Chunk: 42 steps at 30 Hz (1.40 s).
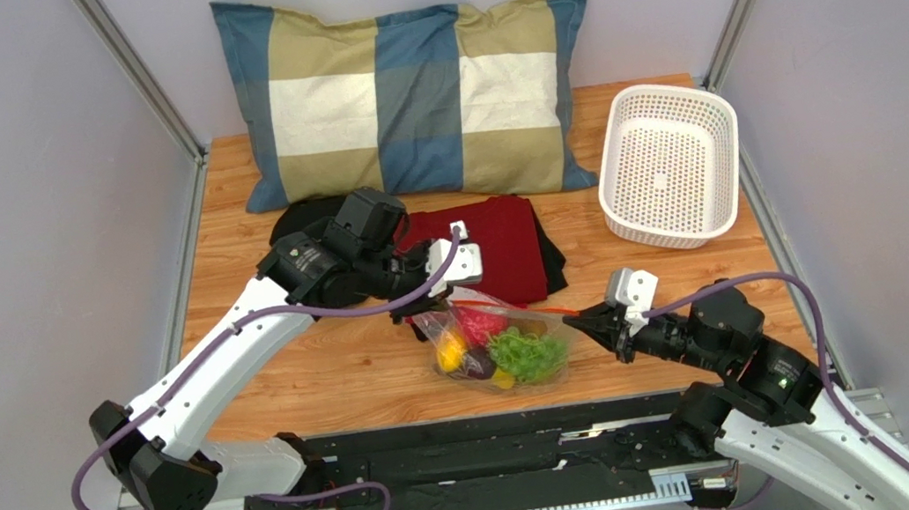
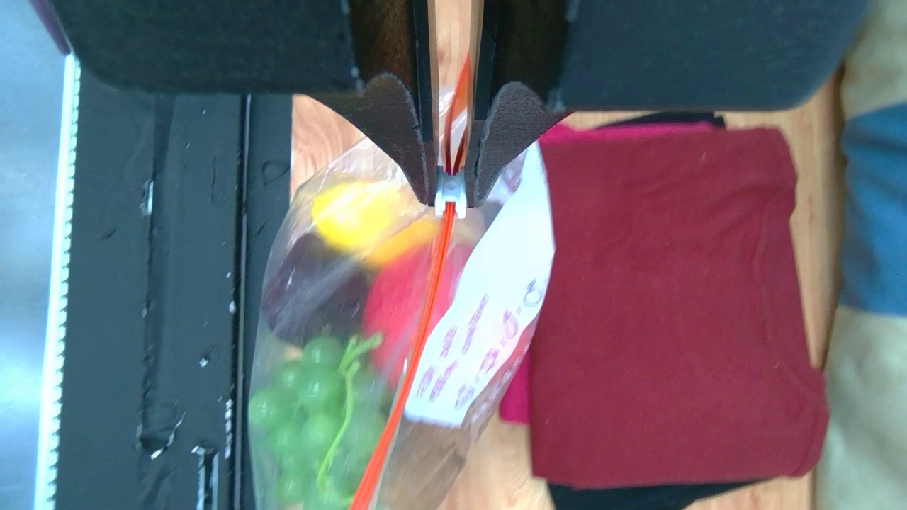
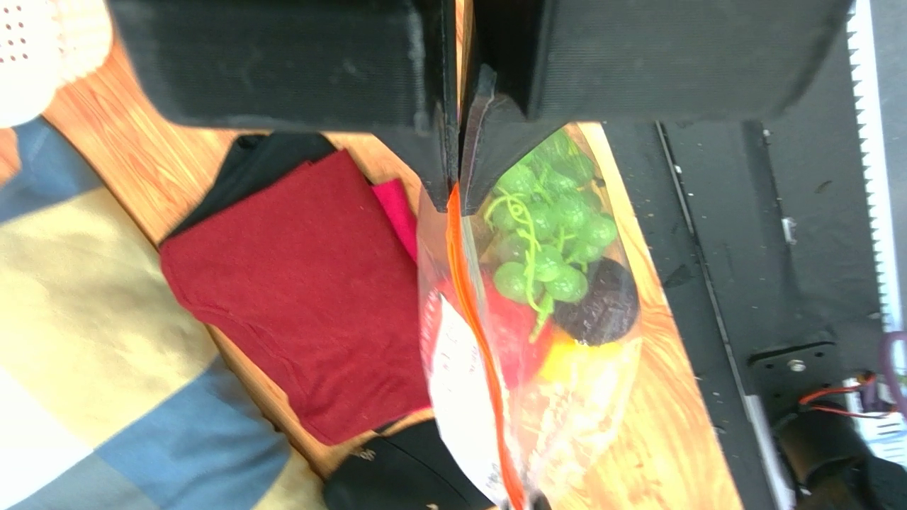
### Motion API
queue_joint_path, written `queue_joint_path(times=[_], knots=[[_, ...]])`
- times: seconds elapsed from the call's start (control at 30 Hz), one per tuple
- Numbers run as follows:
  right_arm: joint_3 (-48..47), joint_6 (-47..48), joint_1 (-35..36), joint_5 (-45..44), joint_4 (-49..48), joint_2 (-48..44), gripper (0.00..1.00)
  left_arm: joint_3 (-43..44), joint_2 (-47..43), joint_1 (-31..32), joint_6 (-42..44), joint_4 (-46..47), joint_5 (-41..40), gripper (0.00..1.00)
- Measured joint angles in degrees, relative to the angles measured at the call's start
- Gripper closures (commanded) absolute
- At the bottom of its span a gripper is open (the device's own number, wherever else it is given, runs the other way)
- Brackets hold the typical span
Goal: Place the food in the zip-top bag and seal the zipper
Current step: Zip the zipper food storage bag at the center of the board.
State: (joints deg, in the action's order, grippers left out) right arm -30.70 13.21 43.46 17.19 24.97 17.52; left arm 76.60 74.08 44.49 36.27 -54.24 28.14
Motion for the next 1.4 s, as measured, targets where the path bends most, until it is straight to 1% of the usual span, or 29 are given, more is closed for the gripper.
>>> queue_joint_path(times=[0.37,0.57,0.73,0.83,0.9,0.97,1.03,1.17,1.3,1.4], knots=[[-0.9,0.2,0.0,-4.6,2.5,-0.4,1.0,-0.2,-3.9,-7.8,4.2,-6.6,-1.4,0.92],[-2.5,0.1,0.0,-5.7,3.6,0.8,1.0,-1.9,-7.8,-8.6,4.1,-7.6,-1.8,0.92],[-3.3,0.1,-0.1,-6.2,4.0,1.4,1.0,-4.5,-11.0,-8.7,2.6,-6.8,-1.8,0.95],[-4.2,0.1,-0.1,-6.2,5.2,2.0,1.0,-4.6,-11.7,-8.7,1.2,-6.7,-1.7,0.96],[-5.2,0.1,-0.1,-6.1,6.2,2.2,1.0,-4.6,-12.5,-8.7,0.5,-6.7,-1.7,0.98],[-6.1,0.0,-0.1,-5.3,6.6,2.2,1.0,-4.7,-13.7,-8.7,-0.2,-6.7,-1.5,1.0],[-6.9,-0.9,-0.2,-3.8,7.0,2.6,1.0,-4.7,-14.8,-8.7,-0.8,-6.8,-1.1,1.0],[-7.3,-4.5,-0.4,-1.6,7.0,5.7,1.0,-4.7,-14.9,-9.0,-2.1,-6.9,-1.0,1.0],[-7.4,-8.3,-0.9,-1.4,5.6,14.8,1.0,-4.7,-10.5,-9.1,-2.9,-6.9,-1.7,1.0],[-8.3,-9.4,-3.3,0.9,4.7,20.8,1.0,-4.7,-7.1,-9.4,-3.0,-6.9,-1.9,1.0]])
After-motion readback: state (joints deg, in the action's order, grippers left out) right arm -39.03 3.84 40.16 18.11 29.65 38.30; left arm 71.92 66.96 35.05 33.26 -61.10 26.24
